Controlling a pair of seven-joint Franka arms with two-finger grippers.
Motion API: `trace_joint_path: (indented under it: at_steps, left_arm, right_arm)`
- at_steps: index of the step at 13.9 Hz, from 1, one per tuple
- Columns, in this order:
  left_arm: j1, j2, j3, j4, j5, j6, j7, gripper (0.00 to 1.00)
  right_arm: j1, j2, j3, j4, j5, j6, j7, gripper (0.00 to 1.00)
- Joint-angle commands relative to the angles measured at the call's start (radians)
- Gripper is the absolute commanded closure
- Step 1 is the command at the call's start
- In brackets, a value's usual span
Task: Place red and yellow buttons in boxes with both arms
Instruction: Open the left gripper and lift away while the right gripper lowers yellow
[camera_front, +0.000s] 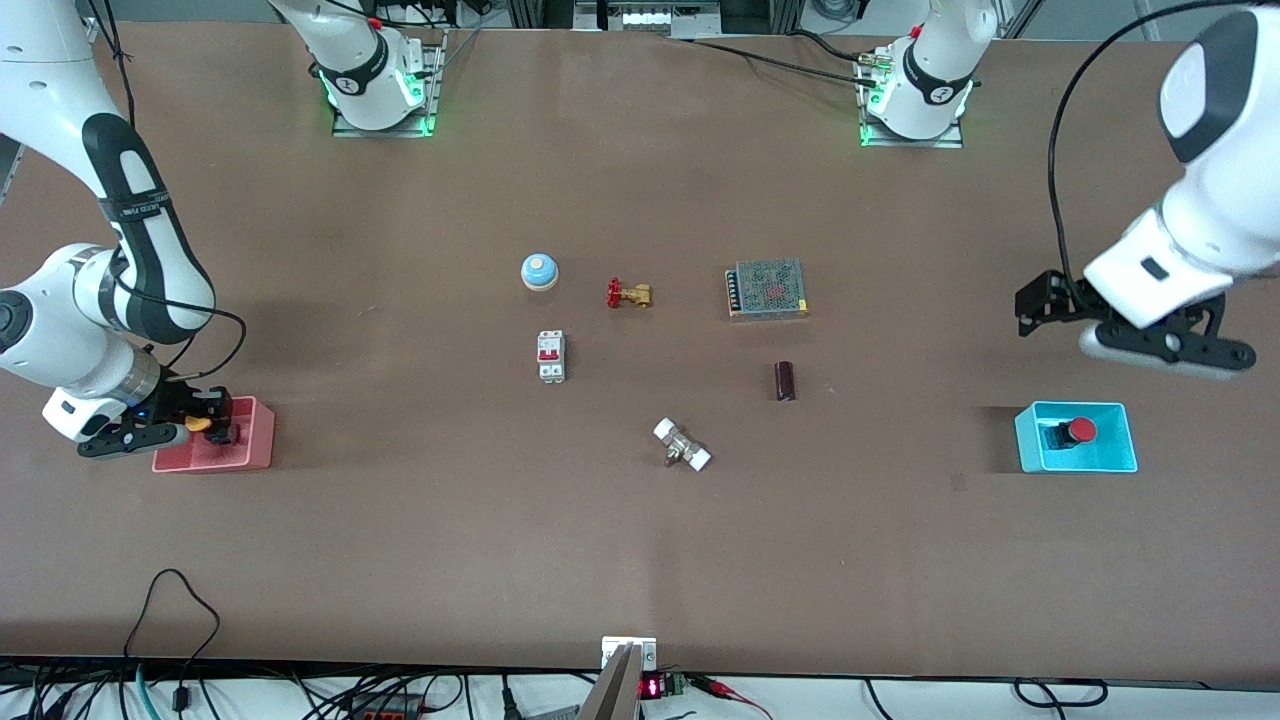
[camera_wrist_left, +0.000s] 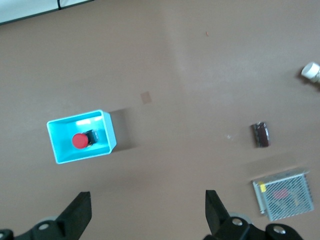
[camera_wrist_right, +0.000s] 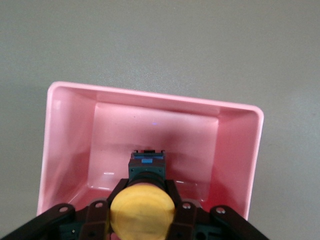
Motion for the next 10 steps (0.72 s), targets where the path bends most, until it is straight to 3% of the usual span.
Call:
trace_joint_path:
  at_steps: [1, 3, 5, 10]
  left_arm:
    - [-0.006, -0.116, 0.069, -0.128, -0.039, 0.033, 0.047, 0.0]
    - [-0.058, -0.145, 0.161, -0.128, -0.085, 0.027, 0.049, 0.0]
    - [-0.074, -0.152, 0.163, -0.127, -0.082, -0.04, 0.041, 0.0]
    - [-0.08, -0.098, 0.155, -0.046, -0.081, -0.059, 0.041, 0.0]
  right_arm:
    - [-0.006, 0.009, 0.005, 0.013, 0.03, 0.003, -0.003, 0.69]
    - [-0.006, 0.01, 0.005, 0.011, 0.031, 0.002, -0.003, 0.69]
    - [-0.006, 0.01, 0.005, 0.01, 0.031, -0.003, 0.026, 0.69]
    - [-0.005, 0.01, 0.004, 0.01, 0.03, -0.006, 0.067, 0.65]
